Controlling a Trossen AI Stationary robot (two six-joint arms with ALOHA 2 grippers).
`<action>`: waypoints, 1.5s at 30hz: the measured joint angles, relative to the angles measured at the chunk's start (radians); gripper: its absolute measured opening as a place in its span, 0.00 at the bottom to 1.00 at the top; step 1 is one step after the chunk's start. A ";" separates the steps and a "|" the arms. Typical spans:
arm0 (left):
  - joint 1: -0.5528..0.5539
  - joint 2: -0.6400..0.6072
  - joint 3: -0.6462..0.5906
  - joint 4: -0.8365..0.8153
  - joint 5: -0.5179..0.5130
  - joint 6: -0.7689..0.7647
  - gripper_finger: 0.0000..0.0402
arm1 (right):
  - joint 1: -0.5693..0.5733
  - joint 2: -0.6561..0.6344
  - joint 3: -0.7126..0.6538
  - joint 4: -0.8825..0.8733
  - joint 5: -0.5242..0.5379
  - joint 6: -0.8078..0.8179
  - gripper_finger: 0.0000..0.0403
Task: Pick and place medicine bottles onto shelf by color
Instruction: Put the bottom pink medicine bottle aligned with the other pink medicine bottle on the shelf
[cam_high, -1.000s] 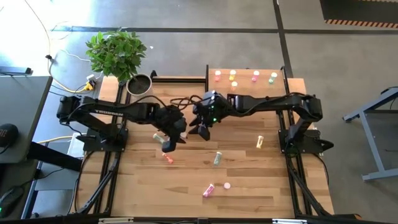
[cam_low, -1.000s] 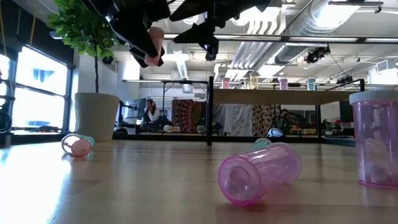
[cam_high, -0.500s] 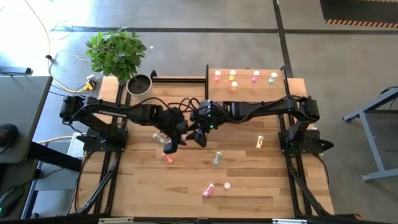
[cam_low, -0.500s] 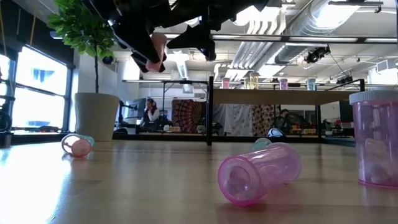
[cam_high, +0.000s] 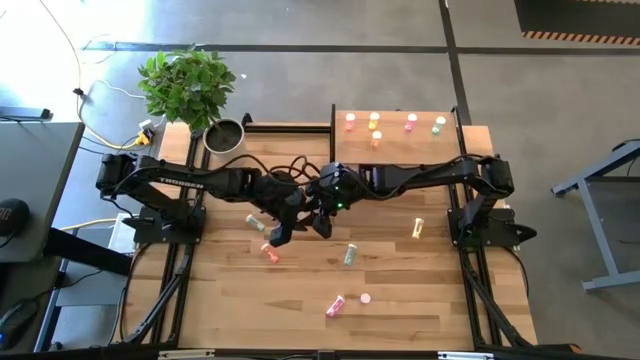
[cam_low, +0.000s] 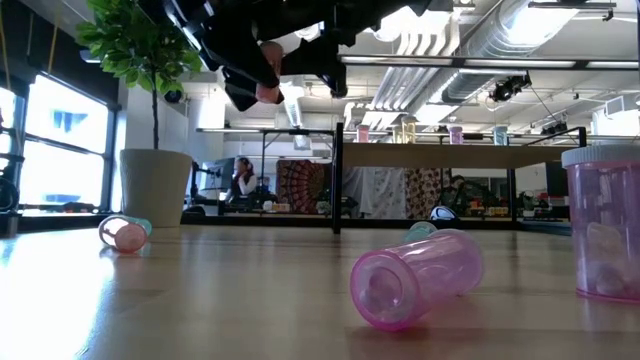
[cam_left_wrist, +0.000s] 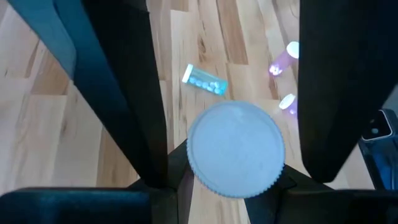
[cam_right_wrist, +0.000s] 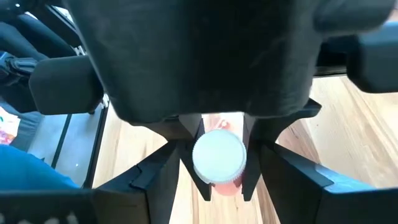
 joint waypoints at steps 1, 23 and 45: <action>0.000 0.000 0.000 -0.001 0.000 0.001 0.25 | 0.000 0.000 0.000 0.000 0.001 0.000 0.51; 0.000 0.000 0.000 0.001 -0.001 0.003 0.25 | 0.000 0.000 0.000 -0.003 0.002 0.000 0.26; 0.000 -0.001 0.000 -0.016 0.003 -0.005 0.51 | 0.000 0.000 0.000 -0.029 0.005 0.003 0.26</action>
